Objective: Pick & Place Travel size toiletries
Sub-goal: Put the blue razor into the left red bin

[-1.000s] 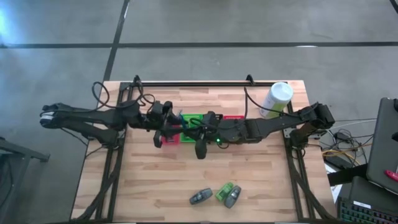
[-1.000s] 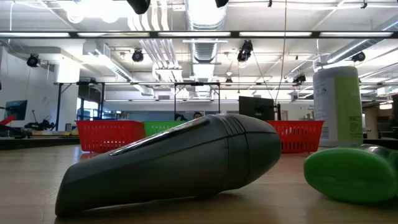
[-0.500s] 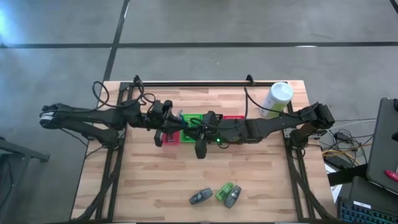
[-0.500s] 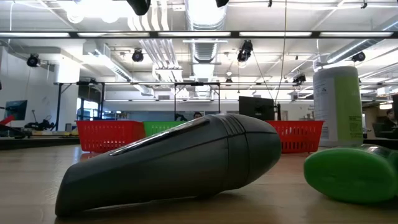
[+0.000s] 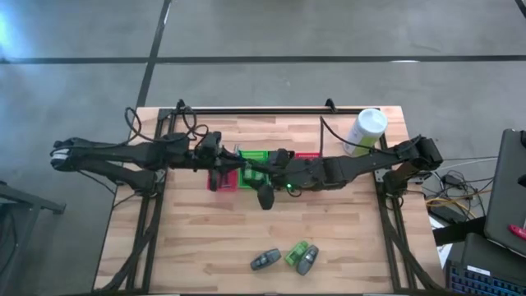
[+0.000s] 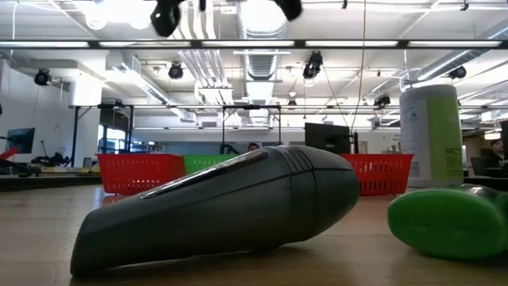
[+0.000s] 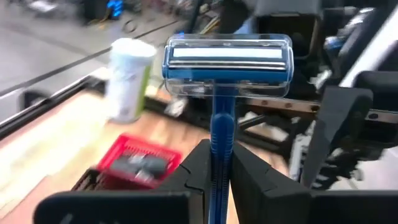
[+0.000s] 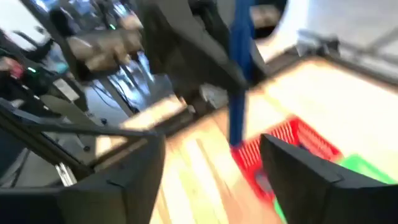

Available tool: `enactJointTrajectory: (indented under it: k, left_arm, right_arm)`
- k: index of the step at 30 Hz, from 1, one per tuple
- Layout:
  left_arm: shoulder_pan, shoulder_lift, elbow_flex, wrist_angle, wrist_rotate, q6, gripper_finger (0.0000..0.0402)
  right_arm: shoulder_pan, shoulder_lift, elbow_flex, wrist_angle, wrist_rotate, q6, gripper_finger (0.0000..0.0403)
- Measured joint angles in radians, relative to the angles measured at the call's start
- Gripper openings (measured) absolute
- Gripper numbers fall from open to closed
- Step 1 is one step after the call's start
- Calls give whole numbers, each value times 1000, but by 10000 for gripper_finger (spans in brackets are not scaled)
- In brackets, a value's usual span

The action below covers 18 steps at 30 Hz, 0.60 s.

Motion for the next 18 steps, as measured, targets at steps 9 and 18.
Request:
enactJointTrajectory:
  k: [9,18]
  left_arm:
    - [90,-120,0,-591,-319,-355,41]
    - [227,-6,-101,-624,-170,-589,42]
  right_arm:
    - [-4,-41,0,-366,69,286,326]
    - [-46,-61,0,-414,81,342,355]
